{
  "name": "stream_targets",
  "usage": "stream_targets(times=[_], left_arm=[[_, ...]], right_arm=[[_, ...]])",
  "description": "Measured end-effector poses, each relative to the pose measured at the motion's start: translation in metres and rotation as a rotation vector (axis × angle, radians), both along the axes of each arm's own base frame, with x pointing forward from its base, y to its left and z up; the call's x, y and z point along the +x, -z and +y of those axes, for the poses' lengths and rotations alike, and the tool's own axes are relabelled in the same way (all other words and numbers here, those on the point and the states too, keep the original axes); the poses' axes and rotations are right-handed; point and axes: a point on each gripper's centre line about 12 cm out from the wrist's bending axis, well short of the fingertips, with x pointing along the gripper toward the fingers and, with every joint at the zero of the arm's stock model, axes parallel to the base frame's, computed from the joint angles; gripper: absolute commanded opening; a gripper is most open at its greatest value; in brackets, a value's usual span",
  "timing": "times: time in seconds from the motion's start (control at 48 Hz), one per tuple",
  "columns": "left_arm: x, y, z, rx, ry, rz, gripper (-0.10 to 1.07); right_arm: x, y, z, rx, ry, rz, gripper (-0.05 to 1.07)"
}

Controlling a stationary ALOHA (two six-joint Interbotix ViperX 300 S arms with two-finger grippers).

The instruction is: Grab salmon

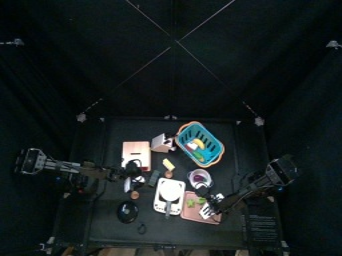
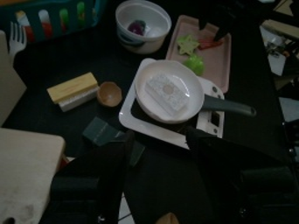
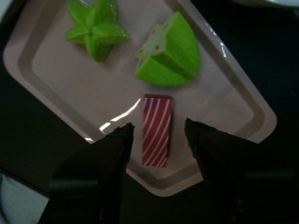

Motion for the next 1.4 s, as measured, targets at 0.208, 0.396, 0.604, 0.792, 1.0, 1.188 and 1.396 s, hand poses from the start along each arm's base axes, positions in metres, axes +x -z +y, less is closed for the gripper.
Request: stream_targets(times=[0.208,0.396,0.604,0.792,1.0,1.188,1.396], left_arm=[[-0.006,0.008,-0.006,-0.032,0.035,-0.022,0.87],[-0.006,0.009,-0.006,-0.037,0.039,-0.026,0.87],[-0.006,0.008,-0.009,-0.045,0.053,-0.044,0.87],[-0.007,0.008,-0.009,-0.05,0.057,-0.048,0.87],[-0.008,0.01,-0.009,-0.051,0.058,-0.043,0.87],[-0.008,0.011,-0.009,-0.057,0.053,-0.04,0.87],[-0.009,0.011,-0.009,-0.058,0.052,-0.04,0.87]], right_arm=[[-0.002,0.011,0.003,-0.017,0.018,0.032,0.85],[-0.002,0.022,0.004,-0.035,0.013,0.057,0.85],[0.0,0.03,0.007,-0.031,0.005,0.059,0.84],[0.0,0.031,0.008,-0.029,0.002,0.058,0.84],[-0.001,0.031,0.009,-0.022,0.008,0.066,0.83],[-0.001,0.031,0.009,-0.021,0.009,0.069,0.81],[-0.001,0.03,0.01,-0.019,0.01,0.068,0.72]])
